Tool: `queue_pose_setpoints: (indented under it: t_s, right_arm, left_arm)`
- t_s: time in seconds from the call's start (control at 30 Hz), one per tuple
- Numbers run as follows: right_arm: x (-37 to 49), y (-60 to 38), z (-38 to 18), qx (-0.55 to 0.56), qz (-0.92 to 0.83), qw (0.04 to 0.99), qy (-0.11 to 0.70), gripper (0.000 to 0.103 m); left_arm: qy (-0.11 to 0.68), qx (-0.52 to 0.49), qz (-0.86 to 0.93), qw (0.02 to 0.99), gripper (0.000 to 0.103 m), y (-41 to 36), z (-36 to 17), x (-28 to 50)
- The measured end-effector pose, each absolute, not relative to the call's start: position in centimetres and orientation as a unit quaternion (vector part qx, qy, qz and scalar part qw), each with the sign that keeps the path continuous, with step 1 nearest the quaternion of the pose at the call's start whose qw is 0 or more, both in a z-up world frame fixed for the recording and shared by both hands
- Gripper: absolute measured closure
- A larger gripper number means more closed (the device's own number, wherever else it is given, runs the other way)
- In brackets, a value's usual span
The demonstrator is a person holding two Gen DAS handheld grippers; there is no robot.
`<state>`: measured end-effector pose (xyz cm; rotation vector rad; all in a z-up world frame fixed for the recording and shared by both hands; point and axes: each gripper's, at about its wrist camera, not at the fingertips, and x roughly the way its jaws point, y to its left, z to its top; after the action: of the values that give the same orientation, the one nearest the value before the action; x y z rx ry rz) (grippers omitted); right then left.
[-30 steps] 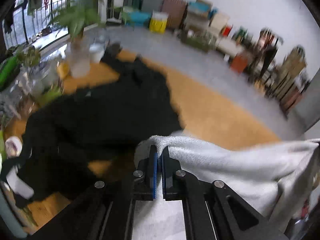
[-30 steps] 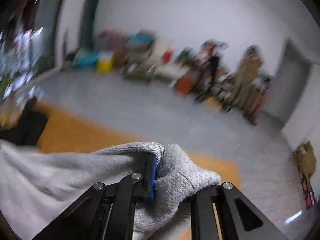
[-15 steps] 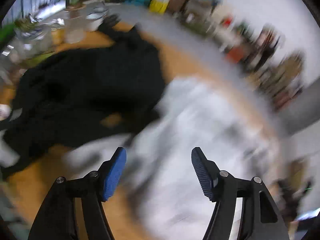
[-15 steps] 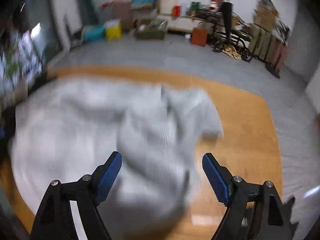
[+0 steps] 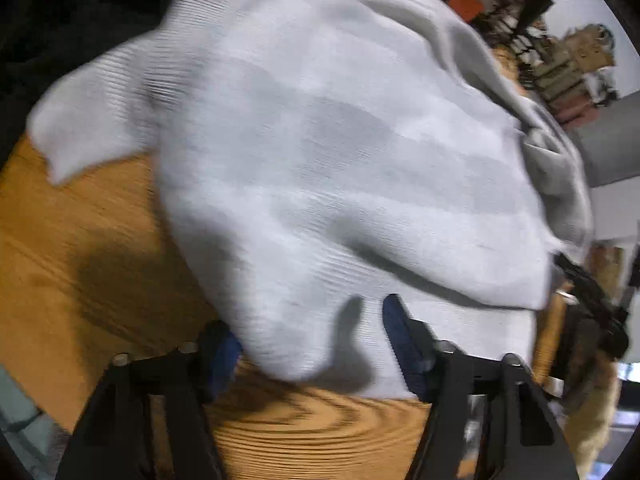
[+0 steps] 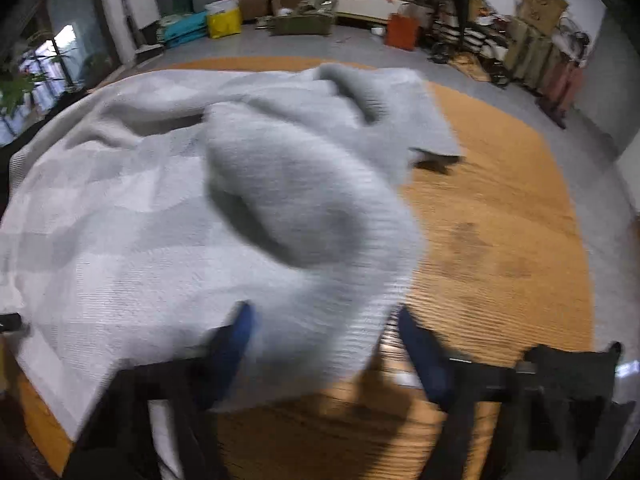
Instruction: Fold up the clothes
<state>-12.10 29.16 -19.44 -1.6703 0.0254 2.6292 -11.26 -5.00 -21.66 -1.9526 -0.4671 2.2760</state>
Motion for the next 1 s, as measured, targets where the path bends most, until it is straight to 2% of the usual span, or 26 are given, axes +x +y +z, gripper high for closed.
queue_pose_setpoints:
  t_s: [0.03,0.1,0.17,0.3,0.37,0.47,0.57,0.6,0.63,0.67,0.7,0.73,0.8,0.83,0.87,0.9,0.93,1.0]
  right_arm:
    - [-11.6,28.9,-18.6,-0.527,0.85,0.002,0.022,0.088]
    - [-10.5,28.4,-16.9,-0.507,0.86,-0.02,0.048,0.097]
    - [-9.4,27.9,-15.2,-0.486,0.87,-0.043,0.075,0.098]
    - [-3.8,32.8,-6.0,-0.38,0.913,-0.025,0.143,0.098]
    - [-0.2,34.9,-2.7,-0.344,0.927,-0.009,0.149,0.098]
    - [6.8,36.2,-0.6,-0.336,0.929,-0.017,0.156,0.097]
    - [11.1,35.7,-2.9,-0.405,0.905,0.019,0.129,0.086]
    - [12.6,35.6,-4.0,-0.428,0.896,0.036,0.117,0.077]
    - [13.7,35.8,-5.0,-0.445,0.887,0.051,0.11,0.062]
    - [14.5,36.2,-6.0,-0.459,0.879,0.084,0.096,0.057]
    - [15.2,36.9,-6.6,-0.466,0.872,0.121,0.086,0.051]
    - [14.7,37.6,-6.6,-0.464,0.872,0.129,0.093,0.048]
    - [13.7,39.0,-6.7,-0.458,0.87,0.144,0.108,0.047]
    - [13.2,39.7,-6.8,-0.456,0.87,0.151,0.115,0.042]
    - [11.9,39.3,-7.1,-0.458,0.87,0.142,0.115,0.035]
    - [9.8,38.8,-7.9,-0.466,0.869,0.131,0.107,0.022]
    - [7.7,38.6,-8.4,-0.474,0.867,0.123,0.092,0.018]
    - [2.3,37.2,-9.8,-0.487,0.865,0.112,0.045,0.018]
  left_arm:
    - [-0.15,-0.635,0.756,0.051,0.093,-4.7,-21.2,-11.1]
    - [-0.148,-0.613,0.774,0.06,0.094,-4.4,-19.4,-10.1]
    - [-0.158,-0.579,0.794,0.097,0.094,-4.7,-15.7,-8.1]
    - [-0.177,-0.499,0.834,0.153,0.094,-8.1,-6.6,-3.3]
    - [-0.194,-0.472,0.842,0.174,0.094,-11.2,-3.4,-0.7]
    - [-0.216,-0.496,0.809,0.23,0.094,-13.5,-2.5,1.8]
    - [-0.196,-0.567,0.769,0.221,0.092,-14.5,-5.4,2.1]
    - [-0.186,-0.596,0.752,0.211,0.088,-14.7,-6.6,1.9]
    - [-0.174,-0.621,0.739,0.193,0.084,-14.9,-7.6,1.6]
    - [-0.162,-0.644,0.727,0.173,0.082,-15.2,-8.6,1.2]
    - [-0.157,-0.652,0.727,0.149,0.075,-15.9,-9.0,0.8]
    - [-0.158,-0.65,0.731,0.132,0.066,-16.3,-8.7,0.5]
    - [-0.175,-0.633,0.748,0.102,0.056,-17.6,-7.5,-1.3]
    - [-0.177,-0.623,0.757,0.089,0.048,-17.9,-7.0,-2.5]
    - [-0.177,-0.613,0.766,0.078,0.045,-18.0,-6.7,-3.7]
    - [-0.177,-0.604,0.775,0.067,0.04,-18.1,-6.4,-5.0]
    - [-0.173,-0.598,0.781,0.059,0.039,-17.6,-6.5,-6.4]
    - [-0.147,-0.593,0.79,0.042,0.039,-15.6,-7.6,-11.5]
